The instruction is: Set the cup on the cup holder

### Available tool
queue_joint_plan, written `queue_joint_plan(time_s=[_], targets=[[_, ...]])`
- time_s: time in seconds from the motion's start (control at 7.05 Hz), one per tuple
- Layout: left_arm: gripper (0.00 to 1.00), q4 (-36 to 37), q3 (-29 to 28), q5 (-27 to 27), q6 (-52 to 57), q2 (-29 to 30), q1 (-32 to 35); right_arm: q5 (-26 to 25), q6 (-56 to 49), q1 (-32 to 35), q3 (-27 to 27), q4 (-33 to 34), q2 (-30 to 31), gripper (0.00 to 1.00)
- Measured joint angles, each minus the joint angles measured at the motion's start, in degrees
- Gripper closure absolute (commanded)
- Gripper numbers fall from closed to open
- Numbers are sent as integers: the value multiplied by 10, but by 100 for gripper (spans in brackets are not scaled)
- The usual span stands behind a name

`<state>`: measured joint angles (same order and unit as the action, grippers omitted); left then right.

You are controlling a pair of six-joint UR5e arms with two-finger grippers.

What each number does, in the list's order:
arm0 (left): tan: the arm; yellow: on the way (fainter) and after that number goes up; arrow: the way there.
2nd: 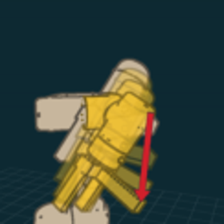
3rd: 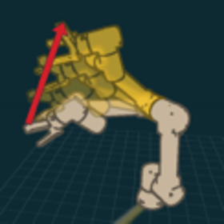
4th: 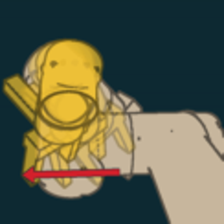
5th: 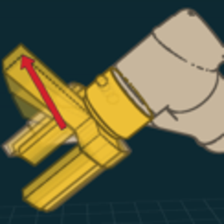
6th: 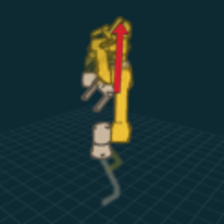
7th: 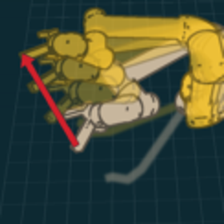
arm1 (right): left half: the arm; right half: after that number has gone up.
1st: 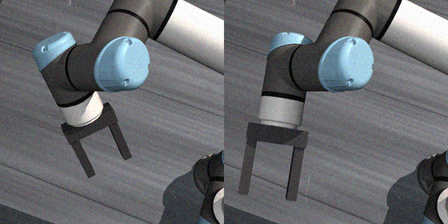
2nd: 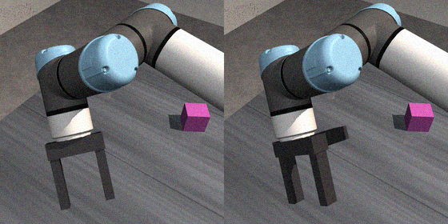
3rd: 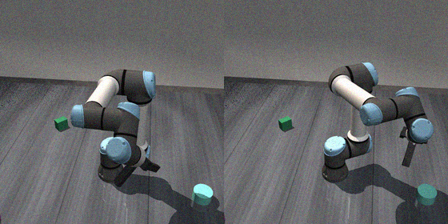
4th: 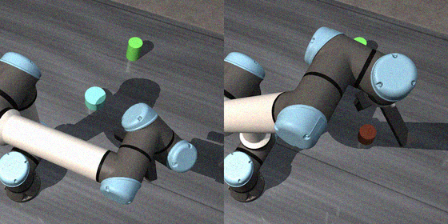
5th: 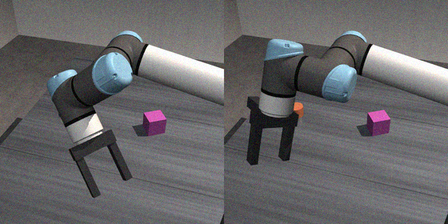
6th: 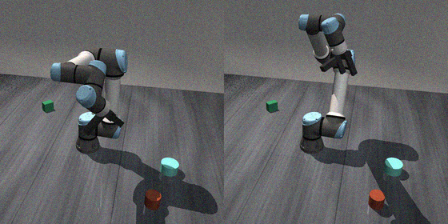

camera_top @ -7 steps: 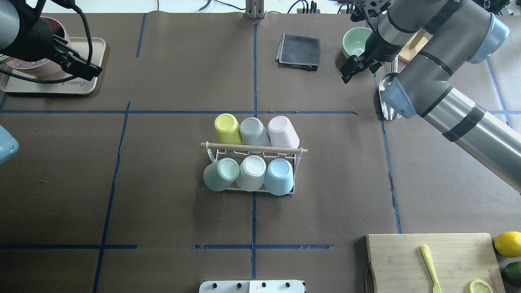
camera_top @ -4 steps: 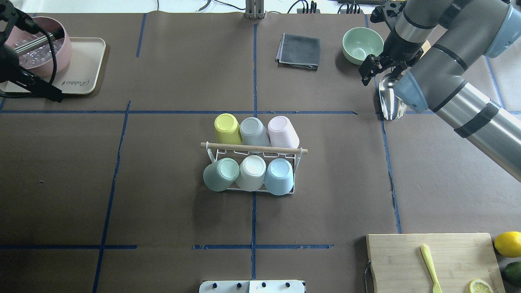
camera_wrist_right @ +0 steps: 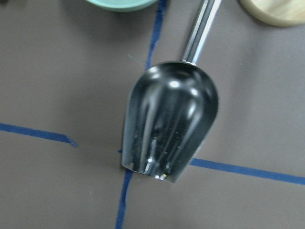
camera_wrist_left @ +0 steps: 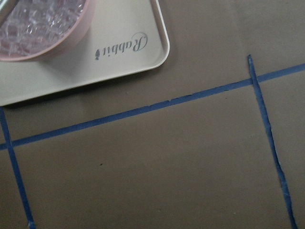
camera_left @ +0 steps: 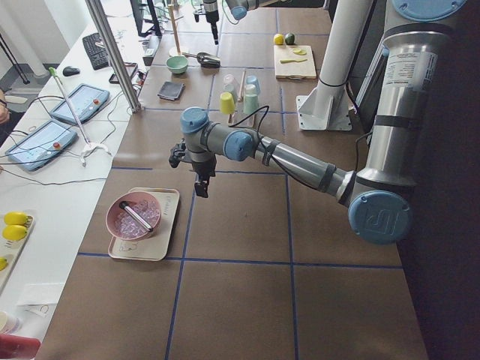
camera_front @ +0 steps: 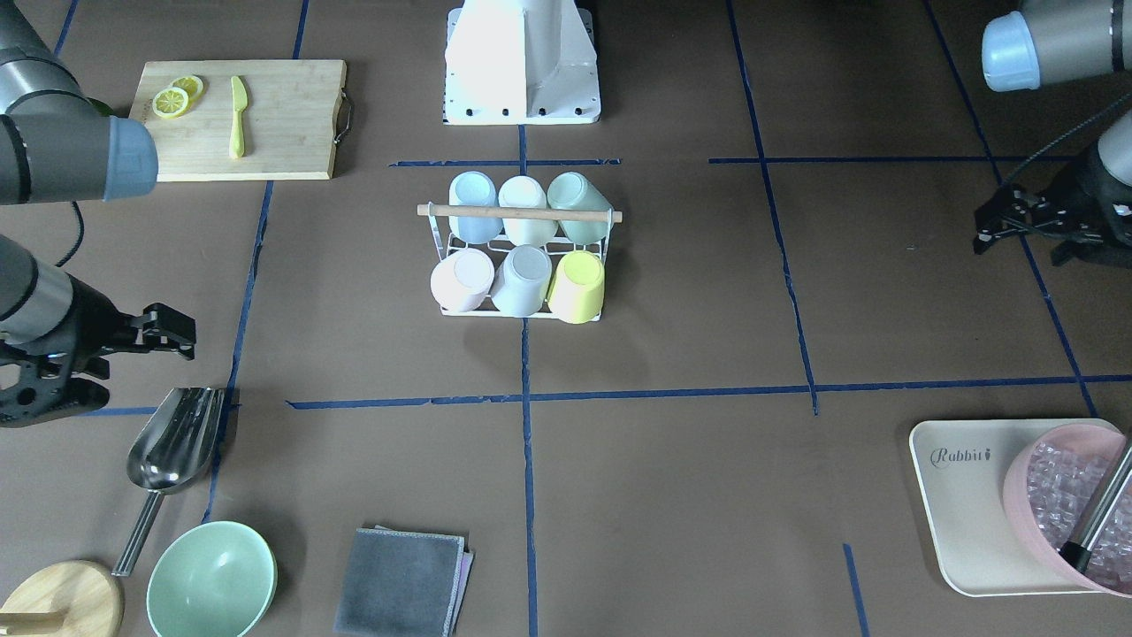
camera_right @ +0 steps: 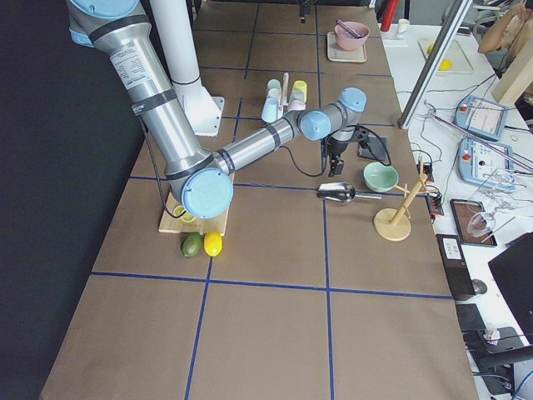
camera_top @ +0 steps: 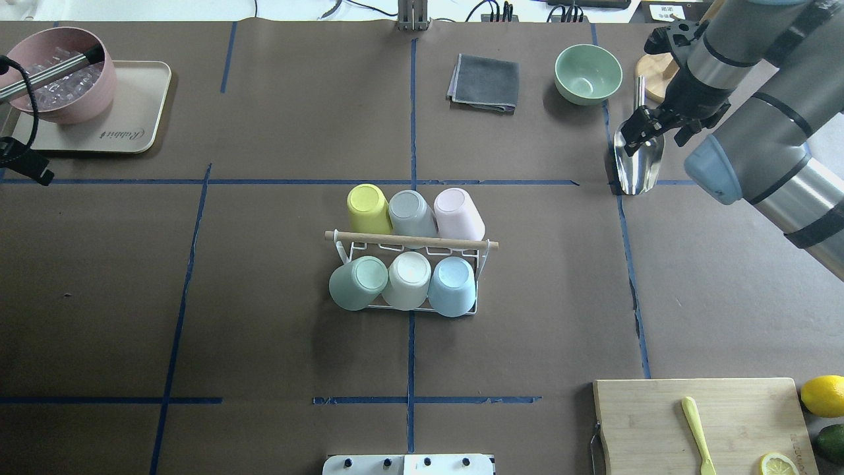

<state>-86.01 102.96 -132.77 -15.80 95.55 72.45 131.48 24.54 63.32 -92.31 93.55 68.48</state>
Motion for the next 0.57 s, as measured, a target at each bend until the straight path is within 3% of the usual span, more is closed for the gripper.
queue_joint_plan(time_s=[0.57], targets=[[0,-1,-39,-18,6,-57,119,37,-95,116,-34,-1,123,0]])
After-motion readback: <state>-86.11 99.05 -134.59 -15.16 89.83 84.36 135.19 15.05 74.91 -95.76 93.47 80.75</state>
